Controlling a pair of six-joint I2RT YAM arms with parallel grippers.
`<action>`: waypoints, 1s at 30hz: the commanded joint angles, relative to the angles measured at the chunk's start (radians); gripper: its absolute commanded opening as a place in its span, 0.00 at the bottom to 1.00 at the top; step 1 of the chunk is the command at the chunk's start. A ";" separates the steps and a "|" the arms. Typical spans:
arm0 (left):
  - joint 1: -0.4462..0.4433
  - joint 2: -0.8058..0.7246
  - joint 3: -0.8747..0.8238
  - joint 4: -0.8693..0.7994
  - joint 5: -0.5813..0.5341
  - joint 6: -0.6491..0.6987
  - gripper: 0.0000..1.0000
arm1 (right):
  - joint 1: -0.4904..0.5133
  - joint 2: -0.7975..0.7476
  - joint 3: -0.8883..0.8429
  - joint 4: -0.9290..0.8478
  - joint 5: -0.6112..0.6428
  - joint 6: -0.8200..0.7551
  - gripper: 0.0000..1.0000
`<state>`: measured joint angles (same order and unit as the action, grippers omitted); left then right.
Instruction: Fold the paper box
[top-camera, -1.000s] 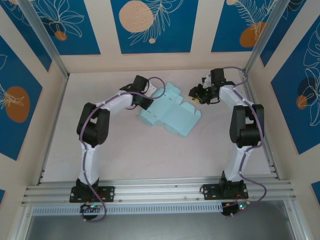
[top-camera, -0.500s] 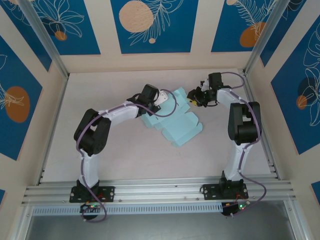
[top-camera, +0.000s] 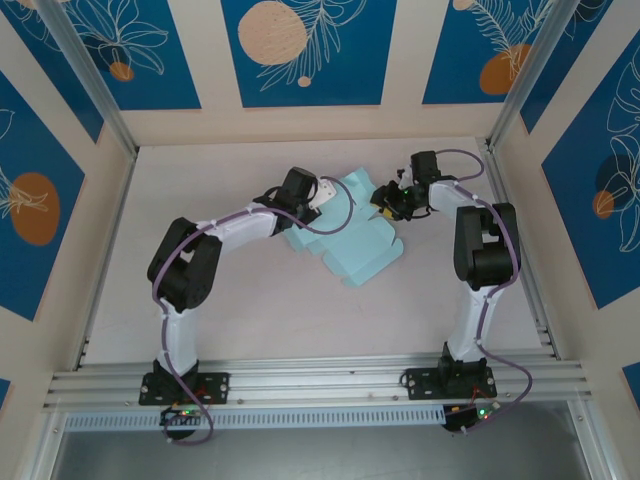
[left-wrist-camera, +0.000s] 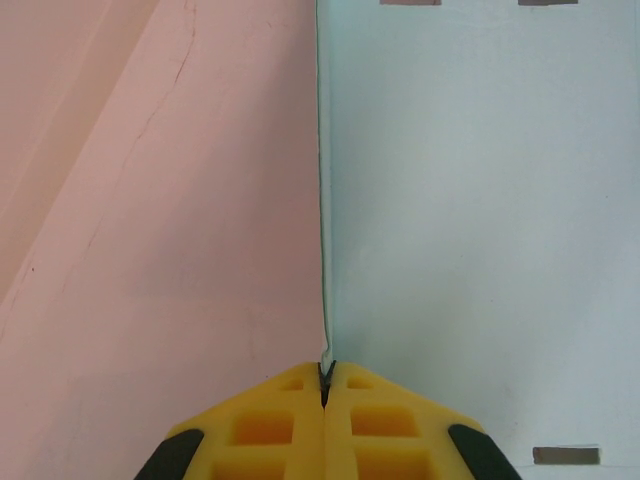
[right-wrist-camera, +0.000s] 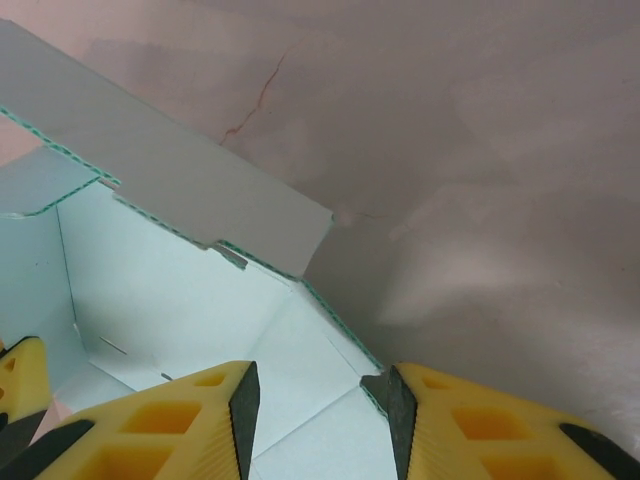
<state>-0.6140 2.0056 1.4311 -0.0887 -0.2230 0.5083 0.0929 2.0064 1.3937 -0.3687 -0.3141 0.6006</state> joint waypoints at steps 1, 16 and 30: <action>-0.010 -0.034 0.000 0.020 -0.013 0.025 0.00 | 0.021 0.001 0.018 -0.005 -0.003 -0.034 0.41; -0.035 -0.039 -0.004 0.059 -0.027 0.078 0.00 | 0.082 0.031 0.080 -0.001 -0.005 -0.099 0.38; -0.148 -0.004 -0.064 0.354 -0.292 0.467 0.00 | 0.087 0.005 -0.035 0.095 -0.052 -0.068 0.31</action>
<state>-0.7258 2.0037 1.3964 0.1234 -0.4232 0.8288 0.1776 2.0441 1.4063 -0.3019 -0.3222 0.5167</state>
